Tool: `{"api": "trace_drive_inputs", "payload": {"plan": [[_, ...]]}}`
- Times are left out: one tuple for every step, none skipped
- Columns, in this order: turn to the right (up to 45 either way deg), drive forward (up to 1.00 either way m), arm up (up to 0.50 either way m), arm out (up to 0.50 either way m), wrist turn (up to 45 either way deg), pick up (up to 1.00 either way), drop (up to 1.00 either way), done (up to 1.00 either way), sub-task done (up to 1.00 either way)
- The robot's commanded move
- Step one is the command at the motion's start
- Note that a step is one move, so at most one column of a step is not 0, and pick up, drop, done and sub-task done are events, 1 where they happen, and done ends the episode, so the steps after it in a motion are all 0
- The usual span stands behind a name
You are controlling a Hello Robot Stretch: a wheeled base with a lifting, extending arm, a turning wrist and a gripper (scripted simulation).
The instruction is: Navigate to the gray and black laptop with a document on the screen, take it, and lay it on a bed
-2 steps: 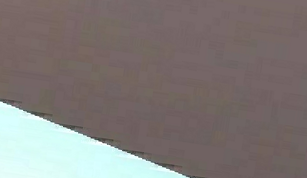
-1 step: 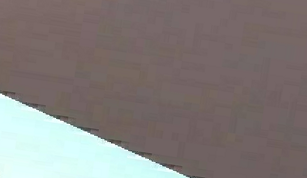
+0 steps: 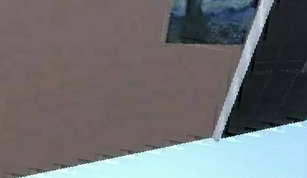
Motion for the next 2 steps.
{"api": "trace_drive_inputs", "payload": {"plan": [[45.0,0.00,0.00,0.00,0.0,0.00,0.00,0.00,0.00],[18.0,0.00,0.00,0.00,0.0,0.00,0.00,0.00,0.00]]}}
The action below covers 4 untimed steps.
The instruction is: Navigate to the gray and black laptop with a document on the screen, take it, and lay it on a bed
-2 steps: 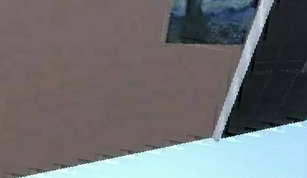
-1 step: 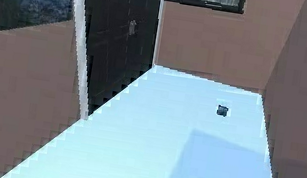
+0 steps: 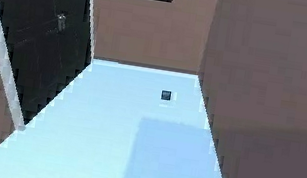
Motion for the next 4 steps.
{"api": "trace_drive_inputs", "payload": {"plan": [[0.0,0.15,0.00,0.00,0.0,0.00,0.00,0.00,0.00],[-45.0,0.00,0.00,0.00,0.0,0.00,0.00,0.00,0.00],[-15.0,0.00,0.00,0.00,0.0,0.00,0.00,0.00,0.00],[0.0,0.30,0.00,0.00,0.0,0.00,0.00,0.00,0.00]]}}
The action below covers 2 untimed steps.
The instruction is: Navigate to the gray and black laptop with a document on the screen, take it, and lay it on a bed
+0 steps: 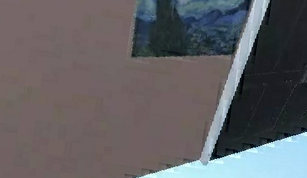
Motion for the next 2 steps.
{"api": "trace_drive_inputs", "payload": {"plan": [[-45.0,0.00,0.00,0.00,0.0,0.00,0.00,0.00,0.00],[-27.0,0.00,0.00,0.00,0.0,0.00,0.00,0.00,0.00]]}}
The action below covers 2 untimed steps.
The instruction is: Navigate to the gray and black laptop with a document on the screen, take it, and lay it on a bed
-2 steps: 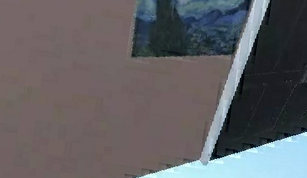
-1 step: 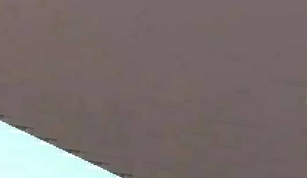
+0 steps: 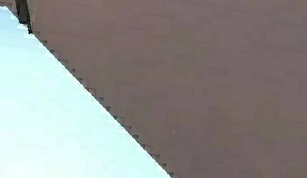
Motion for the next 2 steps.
{"api": "trace_drive_inputs", "payload": {"plan": [[0.0,0.70,0.00,0.00,0.0,0.00,0.00,0.00,0.00],[-45.0,0.00,0.00,0.00,0.0,0.00,0.00,0.00,0.00]]}}
